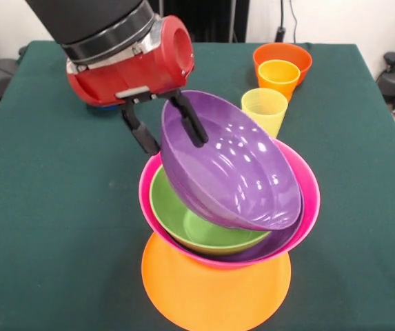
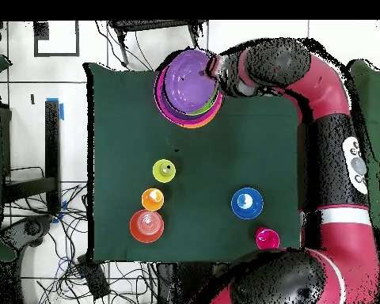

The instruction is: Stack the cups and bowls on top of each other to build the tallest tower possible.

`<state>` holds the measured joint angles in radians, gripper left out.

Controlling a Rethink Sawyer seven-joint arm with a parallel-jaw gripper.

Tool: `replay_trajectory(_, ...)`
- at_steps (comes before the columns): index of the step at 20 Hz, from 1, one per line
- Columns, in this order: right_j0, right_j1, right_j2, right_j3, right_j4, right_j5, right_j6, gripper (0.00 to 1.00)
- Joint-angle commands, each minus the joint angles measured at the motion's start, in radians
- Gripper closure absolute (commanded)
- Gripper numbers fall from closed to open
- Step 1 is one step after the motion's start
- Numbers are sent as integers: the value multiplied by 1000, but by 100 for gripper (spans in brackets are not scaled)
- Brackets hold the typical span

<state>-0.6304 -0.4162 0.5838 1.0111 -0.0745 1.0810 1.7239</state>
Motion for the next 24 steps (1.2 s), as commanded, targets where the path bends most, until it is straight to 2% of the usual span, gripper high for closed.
replay_trajectory(1,47,-18,-24,-24,-3,110,35,0)
replay_trajectory(16,50,-31,-33,-15,-14,72,31,0)
replay_trajectory(24,69,-75,-61,-32,-45,76,34,0)
